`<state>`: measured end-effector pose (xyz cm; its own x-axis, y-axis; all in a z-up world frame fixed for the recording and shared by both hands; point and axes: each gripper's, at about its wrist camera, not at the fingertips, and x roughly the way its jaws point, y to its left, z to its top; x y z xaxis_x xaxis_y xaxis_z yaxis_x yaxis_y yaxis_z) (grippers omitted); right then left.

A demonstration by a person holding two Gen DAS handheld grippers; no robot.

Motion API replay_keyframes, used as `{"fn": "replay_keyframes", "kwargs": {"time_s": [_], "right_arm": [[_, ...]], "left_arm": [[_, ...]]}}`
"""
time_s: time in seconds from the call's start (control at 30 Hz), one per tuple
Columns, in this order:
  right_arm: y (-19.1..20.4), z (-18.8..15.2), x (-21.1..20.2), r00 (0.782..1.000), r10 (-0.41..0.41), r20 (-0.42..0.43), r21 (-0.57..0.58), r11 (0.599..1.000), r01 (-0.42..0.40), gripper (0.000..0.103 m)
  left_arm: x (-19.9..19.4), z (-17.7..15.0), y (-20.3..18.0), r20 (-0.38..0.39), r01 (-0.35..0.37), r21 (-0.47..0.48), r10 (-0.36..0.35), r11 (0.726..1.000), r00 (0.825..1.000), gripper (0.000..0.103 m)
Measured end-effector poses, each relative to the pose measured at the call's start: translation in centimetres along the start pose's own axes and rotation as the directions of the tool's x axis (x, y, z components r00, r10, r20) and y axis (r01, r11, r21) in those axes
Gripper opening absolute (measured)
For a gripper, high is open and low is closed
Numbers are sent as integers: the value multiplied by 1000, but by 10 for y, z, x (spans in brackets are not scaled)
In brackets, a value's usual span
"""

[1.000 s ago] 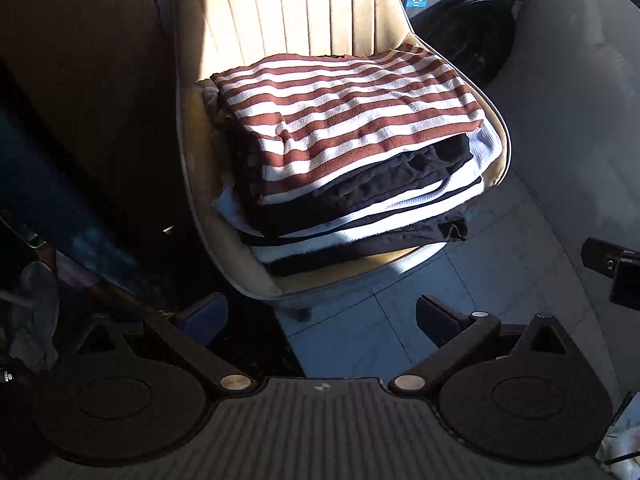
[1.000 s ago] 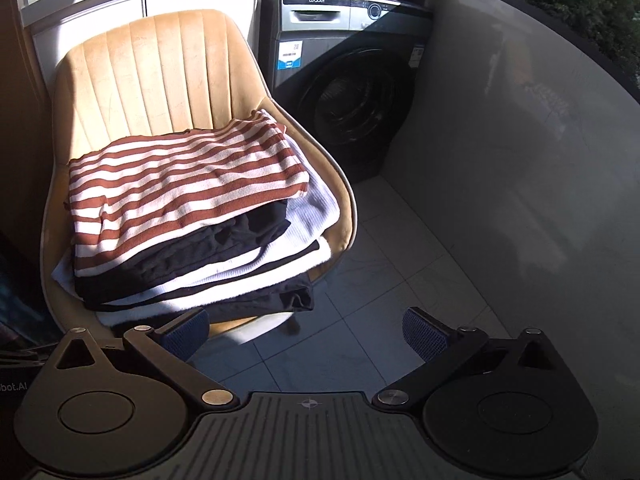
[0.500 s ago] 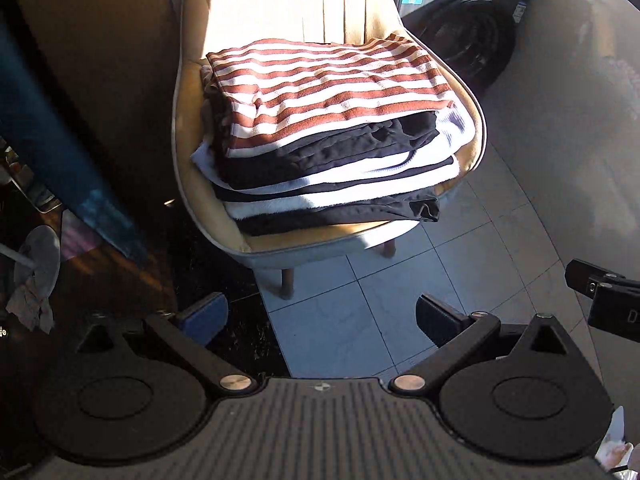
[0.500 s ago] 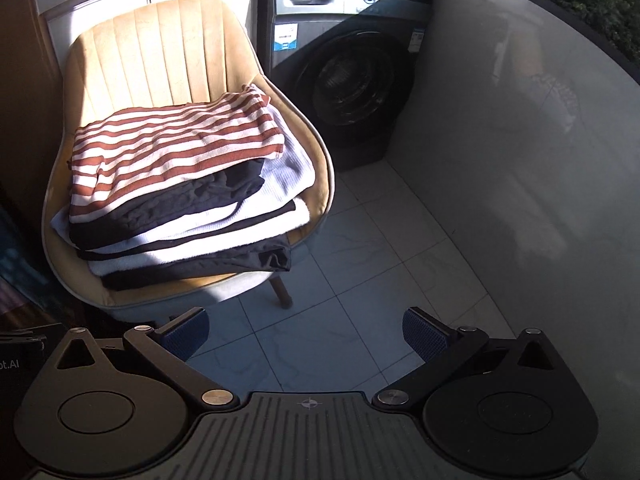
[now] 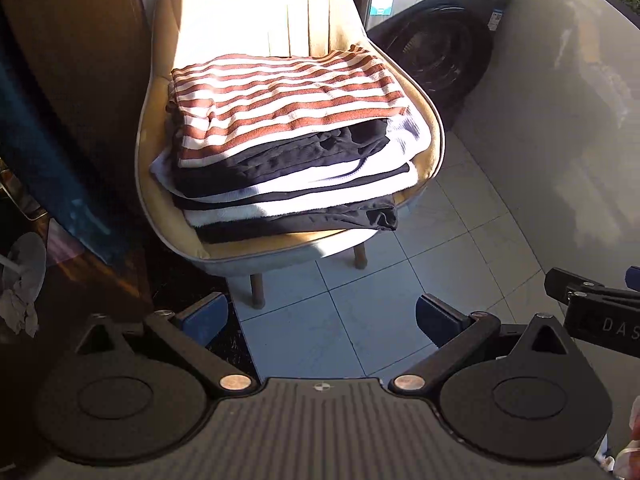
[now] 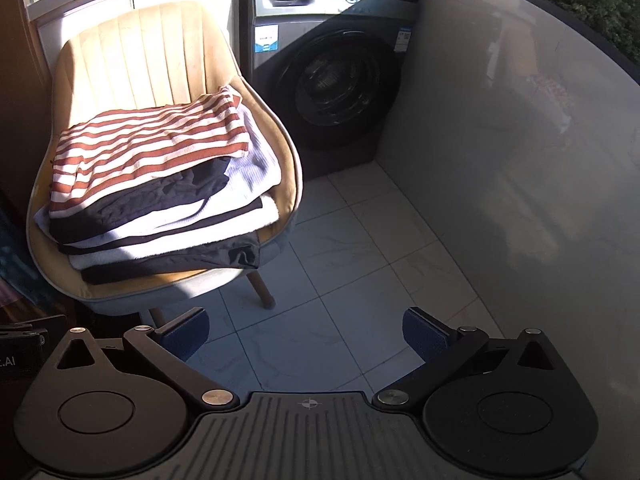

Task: Fold clothes

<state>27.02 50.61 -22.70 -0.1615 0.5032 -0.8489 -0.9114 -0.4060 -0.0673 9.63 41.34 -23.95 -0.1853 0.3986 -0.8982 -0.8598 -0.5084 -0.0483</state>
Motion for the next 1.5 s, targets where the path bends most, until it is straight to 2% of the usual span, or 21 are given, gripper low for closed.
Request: {"fn": "replay_keyframes", "kwargs": {"time_s": [0.4,1.5], "right_arm": [[-22,-8,-1,1000,-17,5,43,999,17,102],[-12,-9,2,1000,-28,-2,36,999,28,102]], "left_arm": [[1,-1,-13,-14,13,32,-12,999,1000,102],[4,-3,-13,-28,26,30,-25,999,999,102]]}}
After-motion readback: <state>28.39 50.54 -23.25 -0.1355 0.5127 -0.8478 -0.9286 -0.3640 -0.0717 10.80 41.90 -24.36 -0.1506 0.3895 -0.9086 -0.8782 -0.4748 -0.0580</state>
